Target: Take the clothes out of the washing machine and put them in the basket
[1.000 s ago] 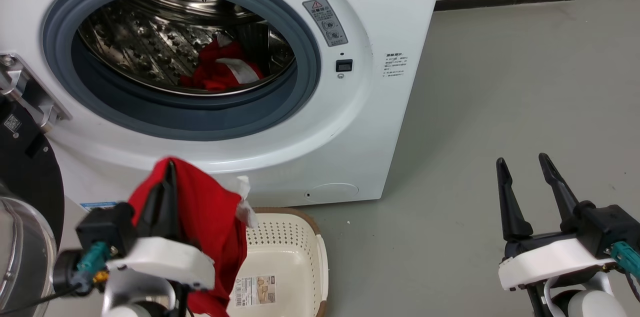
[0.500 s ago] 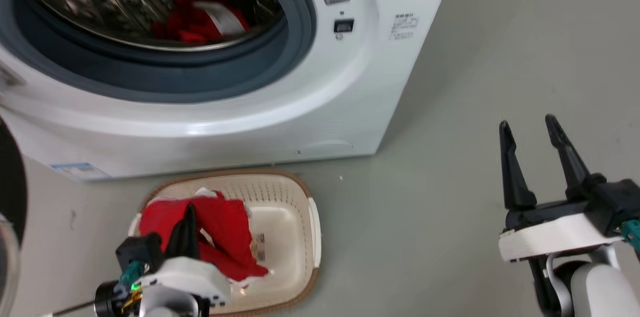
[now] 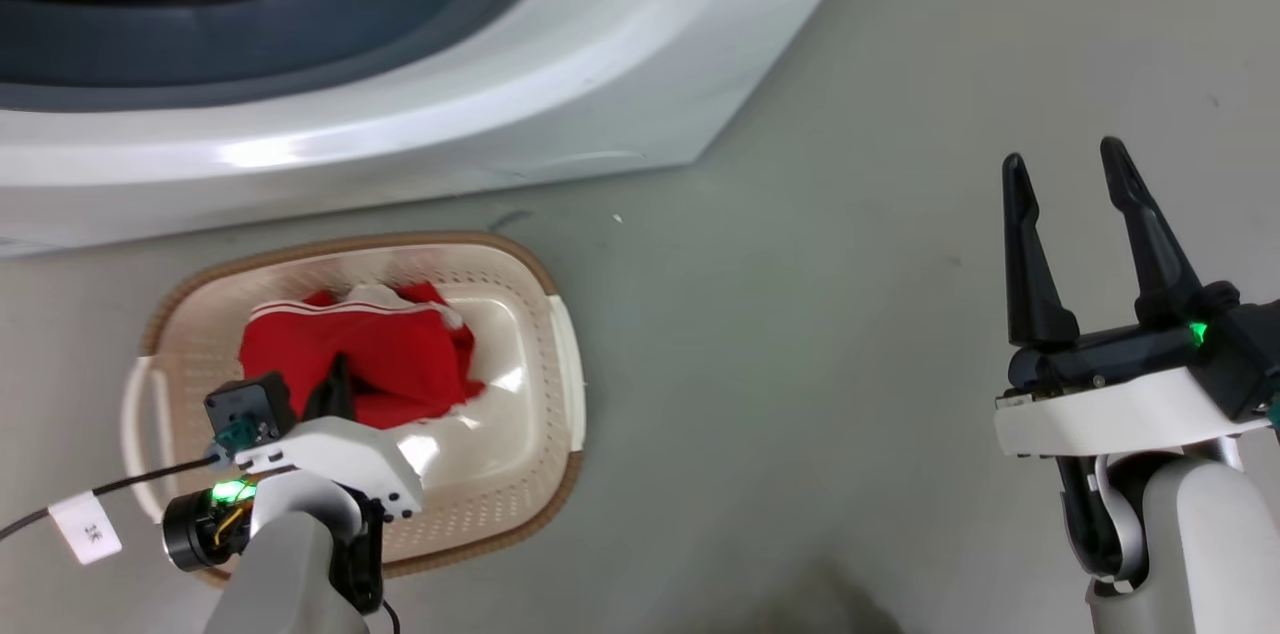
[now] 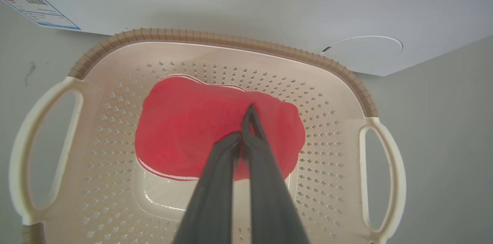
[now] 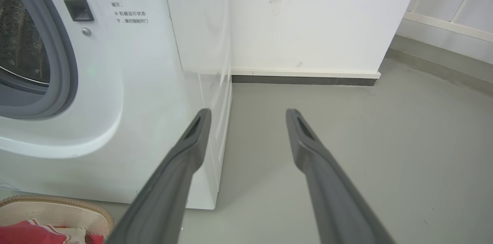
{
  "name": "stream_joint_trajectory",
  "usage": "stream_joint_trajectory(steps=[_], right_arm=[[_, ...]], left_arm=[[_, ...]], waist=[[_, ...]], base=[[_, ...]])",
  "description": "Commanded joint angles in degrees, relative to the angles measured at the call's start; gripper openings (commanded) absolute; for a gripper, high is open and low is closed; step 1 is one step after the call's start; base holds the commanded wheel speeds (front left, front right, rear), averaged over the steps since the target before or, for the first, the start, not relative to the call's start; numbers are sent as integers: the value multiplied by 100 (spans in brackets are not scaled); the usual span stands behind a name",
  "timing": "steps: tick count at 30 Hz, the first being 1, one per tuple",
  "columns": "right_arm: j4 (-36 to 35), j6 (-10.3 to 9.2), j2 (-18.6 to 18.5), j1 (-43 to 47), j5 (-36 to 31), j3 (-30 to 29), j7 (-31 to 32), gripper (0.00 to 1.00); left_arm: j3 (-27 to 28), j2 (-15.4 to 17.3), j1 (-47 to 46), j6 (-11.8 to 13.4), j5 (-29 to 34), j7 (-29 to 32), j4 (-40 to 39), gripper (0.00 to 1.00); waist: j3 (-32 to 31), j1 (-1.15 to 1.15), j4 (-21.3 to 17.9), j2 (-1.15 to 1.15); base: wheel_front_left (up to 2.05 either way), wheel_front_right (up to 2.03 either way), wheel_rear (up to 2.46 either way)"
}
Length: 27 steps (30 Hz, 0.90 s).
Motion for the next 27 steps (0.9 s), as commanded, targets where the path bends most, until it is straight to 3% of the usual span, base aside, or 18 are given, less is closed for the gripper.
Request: stream_joint_trajectory(steps=[1, 11, 12, 13, 14, 15, 19, 27], right_arm=[[7, -4, 5, -130, 46, 13, -51, 100], [120, -4, 5, -282, 137, 87, -196, 100], [136, -4, 5, -283, 140, 87, -207, 100], [147, -4, 5, -281, 142, 89, -203, 100], [161, -4, 5, -278, 139, 85, -205, 100], [182, -4, 4, -271, 134, 81, -211, 100], [251, -4, 4, -218, 105, 64, -231, 100], [444, -4, 3, 15, 43, 35, -178, 100]], left_arm=[[51, 28, -192, -39, 55, -39, 149, 0], [235, 131, -831, -175, 186, -29, 1413, 0], [235, 145, -876, -176, 196, -29, 1543, 13], [252, 147, -920, -181, 171, -29, 1655, 40], [248, 148, -957, -192, 171, -29, 1768, 81], [243, 144, -986, -202, 172, -29, 1878, 100], [275, 101, -967, -232, 126, -30, 2096, 100], [353, -103, -482, -433, 80, -30, 1964, 100]], waist=[[350, -2, -279, 0], [709, -2, -578, 0], [703, -2, -588, 0], [694, -2, -593, 0], [682, -2, -596, 0], [652, -2, -597, 0], [473, -2, -573, 0], [-511, -2, -279, 0]], base=[[0, 0, 0], [0, 0, 0], [0, 0, 0], [0, 0, 0], [0, 0, 0], [0, 0, 0], [0, 0, 0], [0, 0, 0]])
